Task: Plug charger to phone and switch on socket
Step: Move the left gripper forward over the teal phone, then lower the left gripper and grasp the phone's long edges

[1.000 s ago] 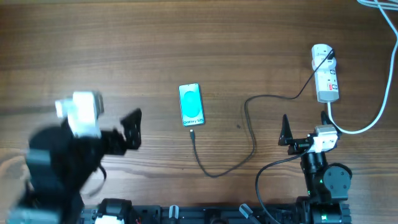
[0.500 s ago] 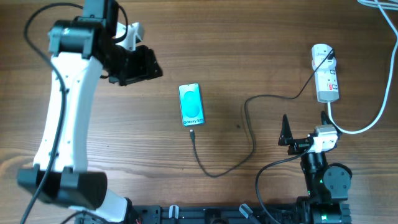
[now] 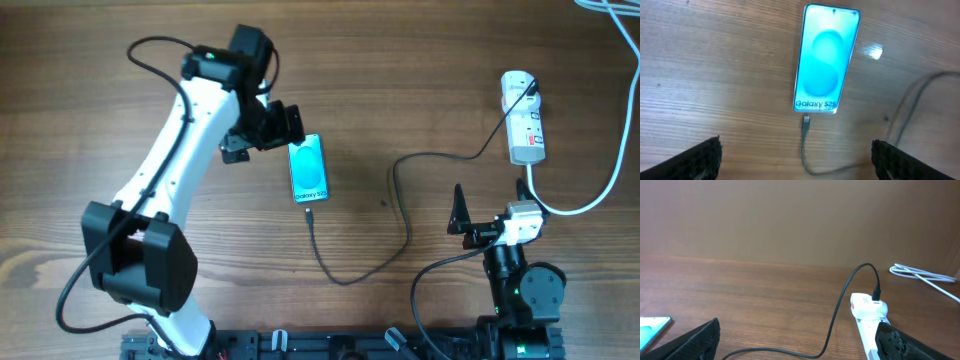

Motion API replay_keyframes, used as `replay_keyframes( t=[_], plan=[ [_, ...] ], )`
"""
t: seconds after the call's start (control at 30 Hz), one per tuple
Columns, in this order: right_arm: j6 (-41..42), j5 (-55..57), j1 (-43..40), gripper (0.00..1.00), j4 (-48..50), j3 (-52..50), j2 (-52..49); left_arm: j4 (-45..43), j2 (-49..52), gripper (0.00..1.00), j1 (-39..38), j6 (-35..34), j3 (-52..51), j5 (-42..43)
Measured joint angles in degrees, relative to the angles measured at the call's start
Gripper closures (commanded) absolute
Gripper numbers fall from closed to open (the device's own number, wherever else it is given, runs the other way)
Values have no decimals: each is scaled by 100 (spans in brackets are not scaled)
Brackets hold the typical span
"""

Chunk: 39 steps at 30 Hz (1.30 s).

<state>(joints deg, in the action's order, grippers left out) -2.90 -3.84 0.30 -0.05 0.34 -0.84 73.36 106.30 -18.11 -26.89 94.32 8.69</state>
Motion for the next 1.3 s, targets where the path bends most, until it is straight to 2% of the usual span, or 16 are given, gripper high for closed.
replay_keyframes(
  t=[0.23,0.43,0.67,0.77,0.97,1.03,1.1,1.17,1.2,1.23,1.3],
  plan=[
    [0,0,0,0,2,0,0,-1513,28,0,-590,-295,-1204,-293],
    [0,-2,0,0,0,2,0,-2623,39,0,-935,-341,-1725,-459],
    [0,0,0,0,2,0,0,-2754,415,2,-1088,-348,-1851,-726],
    [0,-2,0,0,2,2,0,-2752,638,10,-1088,-350,-1860,-739],
    [0,0,0,0,2,2,0,-2555,728,20,-1132,-507,-1864,-734],
    [0,0,0,0,0,2,0,-2315,730,27,-1169,-557,-1867,-737],
    [0,0,0,0,0,0,0,-2138,730,26,-1198,-581,-1869,-737],
    [0,0,0,0,0,2,0,-2000,730,20,-1217,-584,-1869,-737],
    [0,0,0,0,2,2,0,-1978,730,16,-1217,-595,-1869,-737],
    [0,0,0,0,0,0,0,-1980,730,7,-1217,-612,-1871,-737],
    [0,0,0,0,2,2,0,-2068,730,0,-1217,-616,-1873,-737]
  ],
)
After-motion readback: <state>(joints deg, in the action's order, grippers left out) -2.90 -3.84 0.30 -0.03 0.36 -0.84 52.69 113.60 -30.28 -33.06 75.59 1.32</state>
